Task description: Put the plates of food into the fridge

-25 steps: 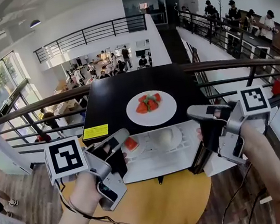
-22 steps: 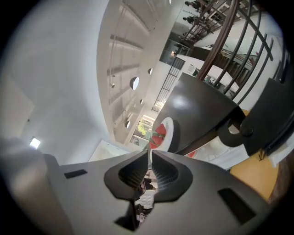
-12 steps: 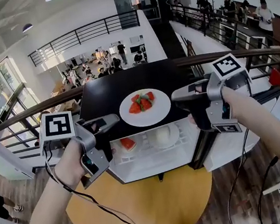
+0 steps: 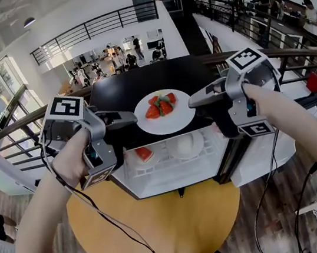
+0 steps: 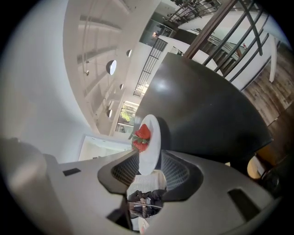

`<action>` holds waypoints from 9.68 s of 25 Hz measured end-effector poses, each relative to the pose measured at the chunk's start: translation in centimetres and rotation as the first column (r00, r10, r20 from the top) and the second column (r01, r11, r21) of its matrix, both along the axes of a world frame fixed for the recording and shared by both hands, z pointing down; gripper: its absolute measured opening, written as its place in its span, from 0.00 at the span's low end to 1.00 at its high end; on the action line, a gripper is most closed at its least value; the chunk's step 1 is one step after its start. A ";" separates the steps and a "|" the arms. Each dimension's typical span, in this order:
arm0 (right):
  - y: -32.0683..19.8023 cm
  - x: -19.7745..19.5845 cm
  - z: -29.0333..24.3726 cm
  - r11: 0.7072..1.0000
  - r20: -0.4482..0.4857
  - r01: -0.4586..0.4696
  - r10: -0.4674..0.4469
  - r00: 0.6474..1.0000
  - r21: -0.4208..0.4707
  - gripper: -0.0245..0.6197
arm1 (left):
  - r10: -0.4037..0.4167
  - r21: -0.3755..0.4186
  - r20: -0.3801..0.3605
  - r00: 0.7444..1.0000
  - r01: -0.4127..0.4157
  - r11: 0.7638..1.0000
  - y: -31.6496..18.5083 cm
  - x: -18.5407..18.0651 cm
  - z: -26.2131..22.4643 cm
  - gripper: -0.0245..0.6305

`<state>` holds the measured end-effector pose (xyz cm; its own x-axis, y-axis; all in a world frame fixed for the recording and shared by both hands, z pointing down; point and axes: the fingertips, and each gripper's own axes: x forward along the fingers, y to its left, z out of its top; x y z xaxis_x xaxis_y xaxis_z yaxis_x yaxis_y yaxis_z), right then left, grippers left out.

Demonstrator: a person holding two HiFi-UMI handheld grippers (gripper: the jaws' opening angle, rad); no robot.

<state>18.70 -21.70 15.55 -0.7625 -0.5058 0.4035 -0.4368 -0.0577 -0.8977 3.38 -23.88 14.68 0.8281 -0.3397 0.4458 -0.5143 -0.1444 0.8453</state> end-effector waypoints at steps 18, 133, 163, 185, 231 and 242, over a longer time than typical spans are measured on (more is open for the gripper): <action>0.5 -1.9 -0.4 0.997 -0.005 -0.039 0.039 0.999 -0.059 0.15 | 0.008 -0.024 0.019 1.000 -0.008 1.000 1.6 1.3 -0.4 0.12; 7.0 -3.0 40.0 0.855 0.358 -0.516 0.497 0.791 -0.049 0.06 | -0.481 -0.110 -0.171 0.860 0.468 0.877 6.4 -1.8 39.2 0.07; -0.2 -4.3 40.8 0.833 -0.016 -0.528 0.537 0.843 0.163 0.07 | -0.343 0.242 0.059 0.937 0.320 0.916 12.7 -0.5 37.1 0.05; 0.8 -2.9 38.5 0.832 -0.752 0.049 0.473 0.460 0.553 0.18 | -0.406 0.318 0.105 0.908 0.356 0.879 13.3 -3.5 36.1 0.05; 16.8 -4.6 15.2 0.493 -0.382 0.012 0.657 0.650 0.870 0.06 | -0.531 0.892 0.141 0.835 0.126 0.435 17.4 -1.0 15.5 0.05; 17.4 -4.1 14.9 0.489 -0.374 0.001 0.666 0.646 0.872 0.06 | -0.536 0.888 0.136 0.833 0.138 0.439 17.8 -1.1 15.5 0.05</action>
